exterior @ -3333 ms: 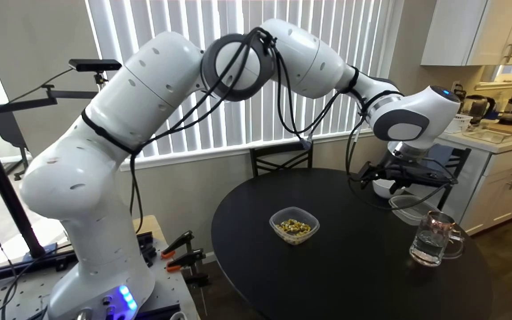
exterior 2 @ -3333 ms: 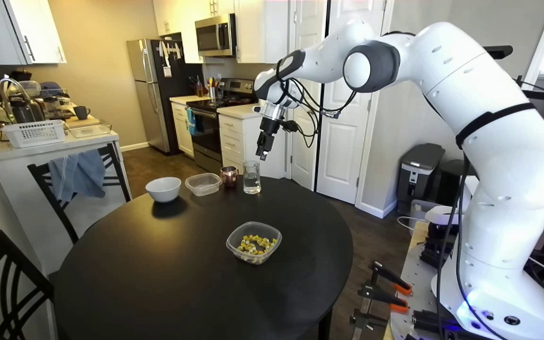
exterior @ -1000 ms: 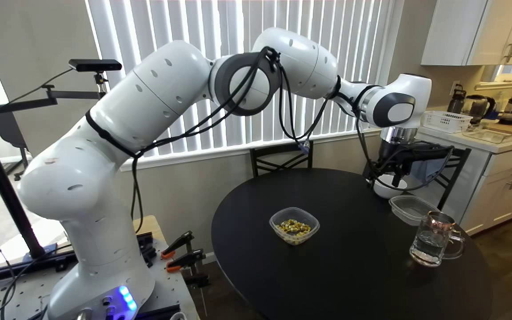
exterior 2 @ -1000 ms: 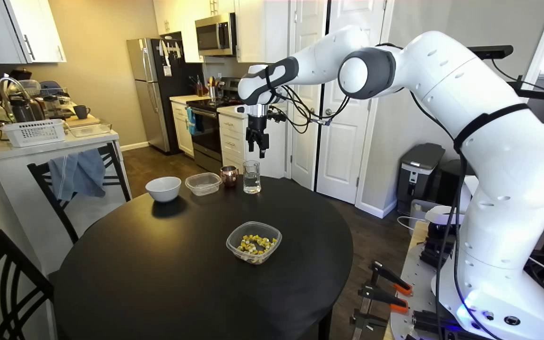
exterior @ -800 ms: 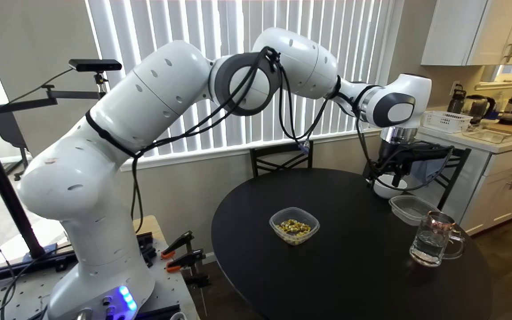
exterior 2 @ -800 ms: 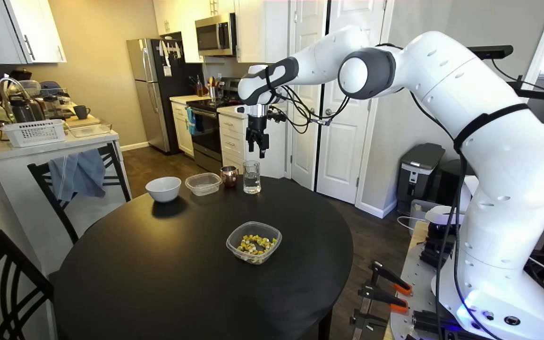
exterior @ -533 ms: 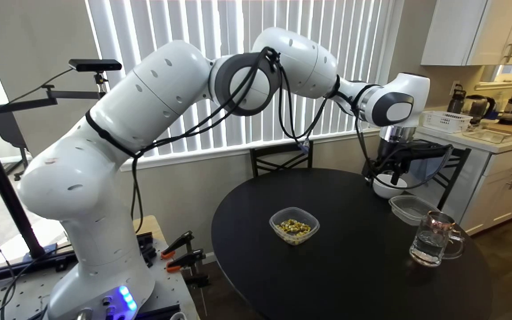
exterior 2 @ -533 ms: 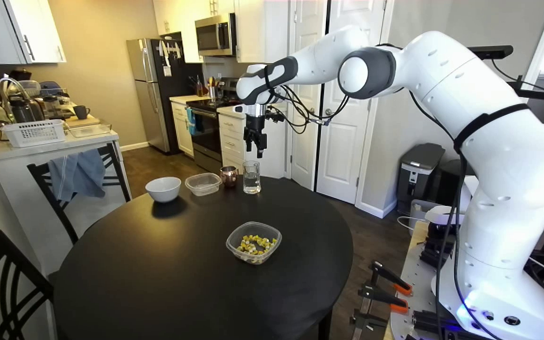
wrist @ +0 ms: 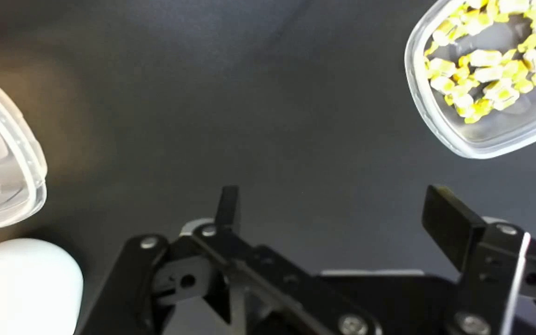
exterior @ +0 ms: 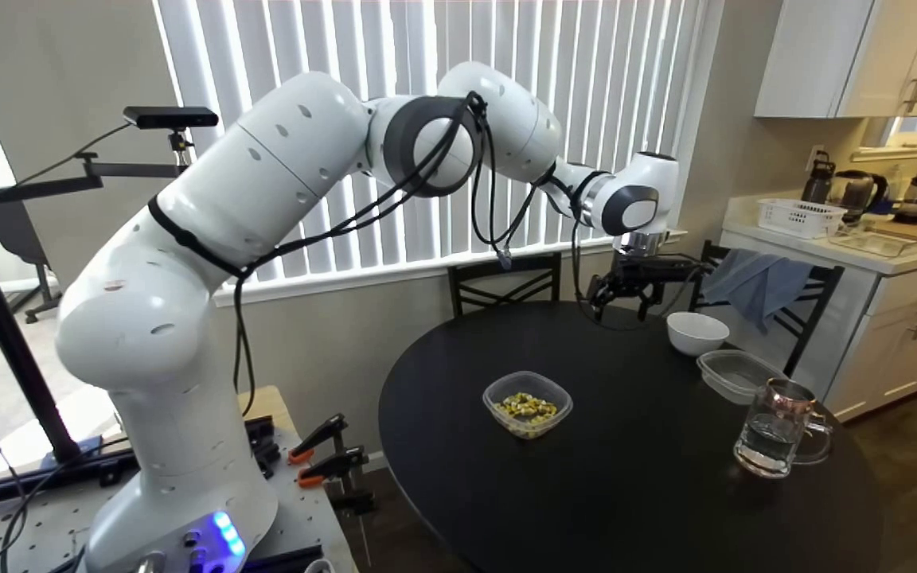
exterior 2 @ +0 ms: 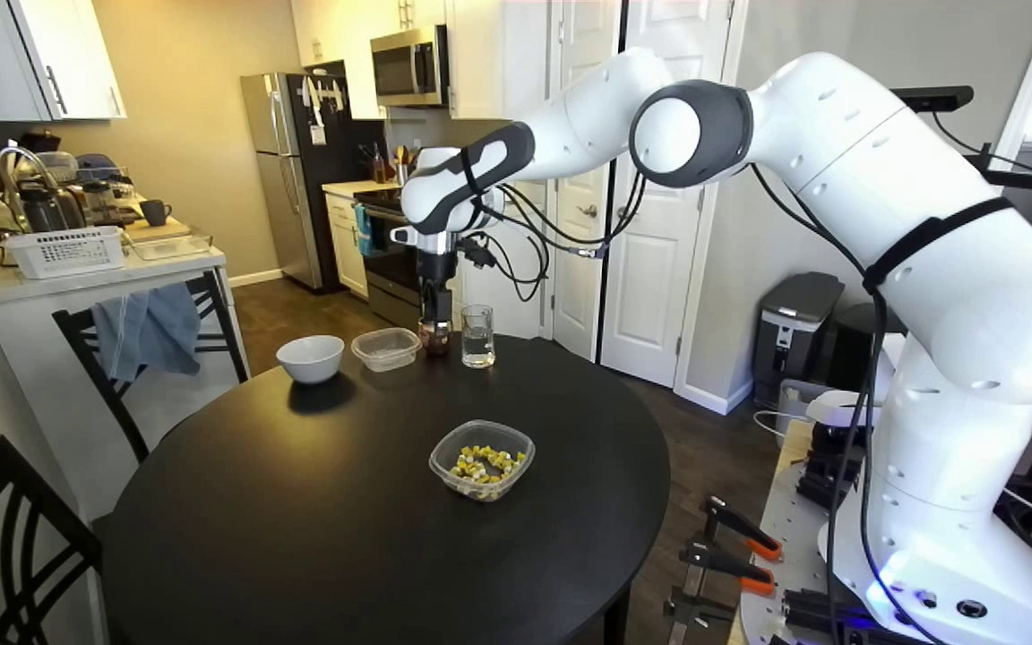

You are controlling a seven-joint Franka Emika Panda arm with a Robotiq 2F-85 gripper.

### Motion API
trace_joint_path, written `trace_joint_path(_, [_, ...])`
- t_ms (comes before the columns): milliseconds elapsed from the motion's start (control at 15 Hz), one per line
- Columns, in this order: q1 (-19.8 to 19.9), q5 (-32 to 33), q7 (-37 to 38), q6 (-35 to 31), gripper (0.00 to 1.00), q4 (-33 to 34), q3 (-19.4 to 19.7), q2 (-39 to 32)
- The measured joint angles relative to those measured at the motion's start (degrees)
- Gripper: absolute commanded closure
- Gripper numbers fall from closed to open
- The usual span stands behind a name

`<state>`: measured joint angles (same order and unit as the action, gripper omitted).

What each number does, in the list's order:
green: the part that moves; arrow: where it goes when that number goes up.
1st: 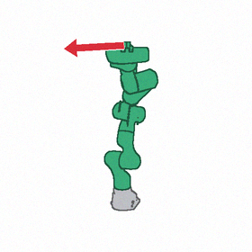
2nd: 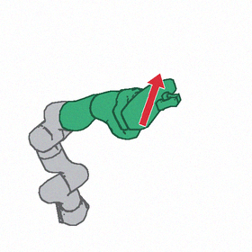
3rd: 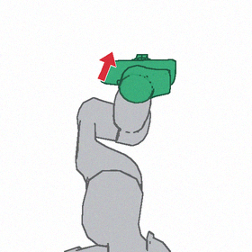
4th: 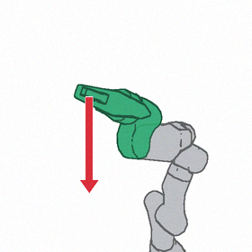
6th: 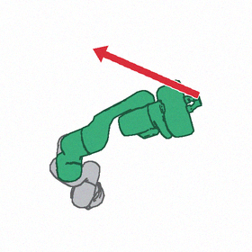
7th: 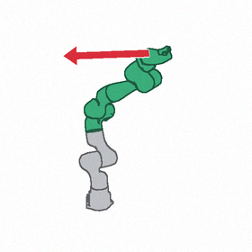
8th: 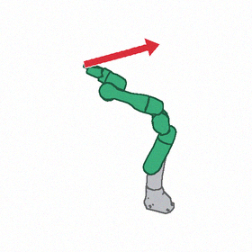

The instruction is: Pour the contents of the lunchbox onto the table

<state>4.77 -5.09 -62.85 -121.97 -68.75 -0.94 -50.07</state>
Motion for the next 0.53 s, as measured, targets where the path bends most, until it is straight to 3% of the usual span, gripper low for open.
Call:
trace_joint_path(333, [-2.4,7.6,13.4,-1.5,0.0,-5.1,2.6,-0.7])
trace_joint_path(533, [-2.1,10.0,16.5,-1.1,0.0,-7.2,2.9,-1.6])
